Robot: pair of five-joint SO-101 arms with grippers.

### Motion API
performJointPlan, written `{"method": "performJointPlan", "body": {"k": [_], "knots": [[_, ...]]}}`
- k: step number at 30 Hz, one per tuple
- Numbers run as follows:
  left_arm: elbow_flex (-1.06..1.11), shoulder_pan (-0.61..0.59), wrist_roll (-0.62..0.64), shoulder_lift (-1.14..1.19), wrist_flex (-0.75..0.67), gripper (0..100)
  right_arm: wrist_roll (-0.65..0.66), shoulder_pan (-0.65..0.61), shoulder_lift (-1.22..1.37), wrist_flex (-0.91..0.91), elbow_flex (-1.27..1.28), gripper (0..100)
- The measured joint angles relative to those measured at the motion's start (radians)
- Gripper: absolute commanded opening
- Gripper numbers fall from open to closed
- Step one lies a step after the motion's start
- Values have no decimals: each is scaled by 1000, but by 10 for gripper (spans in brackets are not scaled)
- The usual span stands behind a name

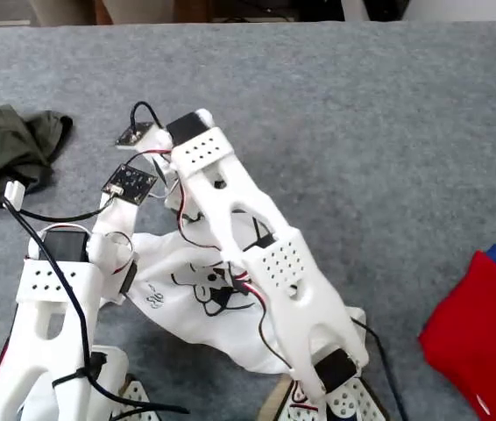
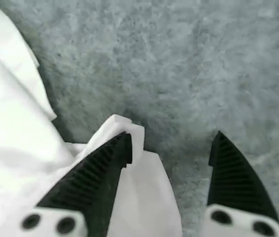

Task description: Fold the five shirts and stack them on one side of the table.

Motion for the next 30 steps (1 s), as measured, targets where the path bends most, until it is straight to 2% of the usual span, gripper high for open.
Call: {"method": "performJointPlan", "body": {"k": [6, 9, 21, 25, 30], "knots": [[0, 0, 0, 0, 0, 19, -2, 8, 63, 0, -38, 62], [0, 0, 0, 0, 0, 19, -2, 26, 68, -2, -40, 4], [6, 2, 0, 0, -51, 19, -2, 117, 63, 0, -83, 5], [6, 2, 0, 0, -51, 19, 0, 169, -8, 0, -84, 5], [6, 2, 0, 0, -51, 19, 0, 172, -141, 0, 15, 9]]}}
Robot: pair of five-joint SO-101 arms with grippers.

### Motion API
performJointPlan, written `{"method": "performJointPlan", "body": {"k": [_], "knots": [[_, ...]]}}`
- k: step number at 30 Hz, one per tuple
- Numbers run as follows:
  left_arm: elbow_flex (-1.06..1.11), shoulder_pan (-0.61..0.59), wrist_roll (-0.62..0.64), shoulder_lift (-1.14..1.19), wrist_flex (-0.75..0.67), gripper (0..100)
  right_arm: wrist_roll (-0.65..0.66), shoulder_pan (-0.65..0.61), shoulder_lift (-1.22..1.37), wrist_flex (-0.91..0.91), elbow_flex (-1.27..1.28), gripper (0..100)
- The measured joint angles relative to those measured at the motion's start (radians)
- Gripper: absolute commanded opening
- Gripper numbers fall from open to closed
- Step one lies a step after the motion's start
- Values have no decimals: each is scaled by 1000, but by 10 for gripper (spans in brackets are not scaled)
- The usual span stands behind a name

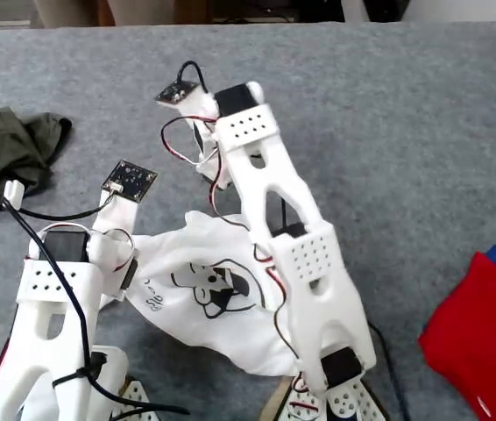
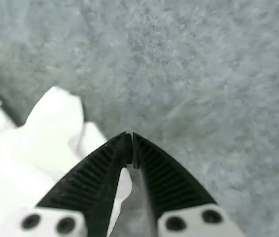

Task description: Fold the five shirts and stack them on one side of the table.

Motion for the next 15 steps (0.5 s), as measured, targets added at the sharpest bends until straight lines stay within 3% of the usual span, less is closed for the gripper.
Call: {"method": "performJointPlan", "body": {"k": [4, 11, 15], "knots": [[0, 0, 0, 0, 0, 19, 11, -31, -95, 0, 186, 30], [0, 0, 0, 0, 0, 19, 14, -104, -135, -60, 457, 263], [0, 0, 0, 0, 0, 19, 14, -107, -135, -112, 525, 203]]}}
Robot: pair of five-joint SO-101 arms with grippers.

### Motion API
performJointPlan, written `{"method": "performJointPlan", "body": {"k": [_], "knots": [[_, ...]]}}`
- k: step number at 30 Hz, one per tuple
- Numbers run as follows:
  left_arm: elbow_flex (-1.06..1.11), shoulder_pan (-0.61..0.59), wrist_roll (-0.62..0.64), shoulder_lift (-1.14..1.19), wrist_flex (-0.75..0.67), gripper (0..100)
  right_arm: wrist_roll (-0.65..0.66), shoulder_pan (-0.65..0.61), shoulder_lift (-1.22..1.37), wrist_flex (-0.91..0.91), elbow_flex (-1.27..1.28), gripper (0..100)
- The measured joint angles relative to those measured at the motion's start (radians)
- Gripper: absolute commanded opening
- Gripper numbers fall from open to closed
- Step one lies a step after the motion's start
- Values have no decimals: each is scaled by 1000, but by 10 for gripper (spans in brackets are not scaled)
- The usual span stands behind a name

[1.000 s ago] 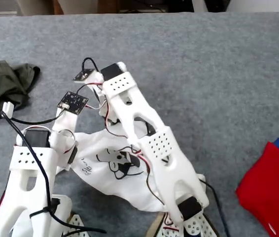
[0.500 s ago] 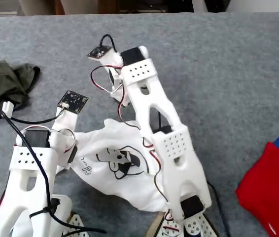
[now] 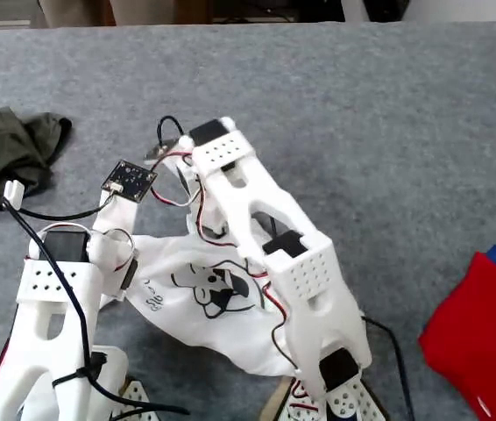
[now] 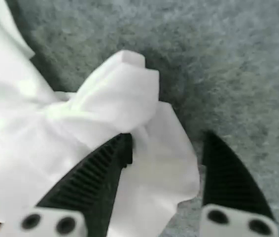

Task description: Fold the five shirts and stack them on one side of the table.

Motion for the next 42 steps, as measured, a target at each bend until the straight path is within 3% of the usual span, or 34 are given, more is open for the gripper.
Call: {"method": "performJointPlan", "body": {"k": [4, 11, 21, 30, 33, 38, 42], "knots": [[0, 0, 0, 0, 0, 19, -2, 5, -15, -29, 25, 0], [0, 0, 0, 0, 0, 19, 0, 40, -18, -26, -34, 4], [0, 2, -2, 0, -6, 19, -2, 141, -18, 48, -400, 4], [-2, 3, -2, 0, -8, 19, 38, 167, 80, -91, -460, 6], [-2, 3, -2, 0, -8, 19, 40, 167, 117, -95, -460, 61], [-2, 3, -2, 0, -14, 19, 81, 170, 124, -34, -505, 289], [-2, 3, -2, 0, -20, 19, 112, 170, 123, 14, -620, 298]]}}
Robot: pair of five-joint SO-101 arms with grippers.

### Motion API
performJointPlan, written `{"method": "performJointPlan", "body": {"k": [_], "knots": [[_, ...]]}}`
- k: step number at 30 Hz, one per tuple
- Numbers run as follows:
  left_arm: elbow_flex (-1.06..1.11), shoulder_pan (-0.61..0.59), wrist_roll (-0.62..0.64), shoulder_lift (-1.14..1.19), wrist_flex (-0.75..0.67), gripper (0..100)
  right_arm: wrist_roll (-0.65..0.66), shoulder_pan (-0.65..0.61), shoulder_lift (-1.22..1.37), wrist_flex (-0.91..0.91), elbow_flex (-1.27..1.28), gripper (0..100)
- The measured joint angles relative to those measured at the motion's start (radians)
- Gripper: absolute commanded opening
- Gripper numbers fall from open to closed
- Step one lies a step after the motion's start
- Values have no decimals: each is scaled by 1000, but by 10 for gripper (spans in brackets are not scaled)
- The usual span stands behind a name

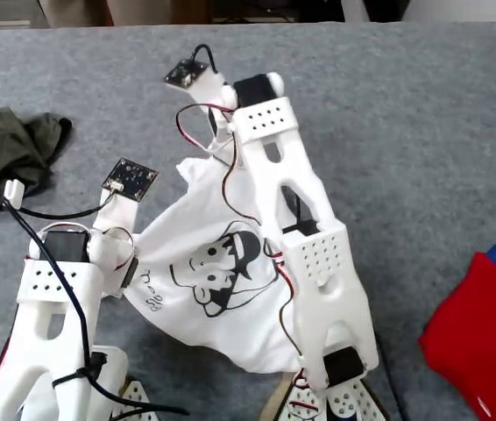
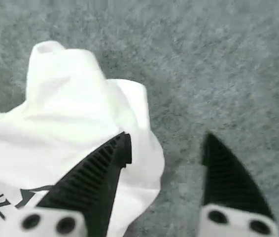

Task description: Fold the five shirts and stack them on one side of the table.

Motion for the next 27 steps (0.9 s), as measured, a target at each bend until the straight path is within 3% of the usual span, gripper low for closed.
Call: {"method": "performJointPlan", "body": {"k": [12, 27], "knots": [[0, 0, 0, 0, -2, 19, -86, 15, 5, -38, -109, 271], [0, 0, 44, 0, -2, 19, -94, -28, 273, -25, -144, 274]]}}
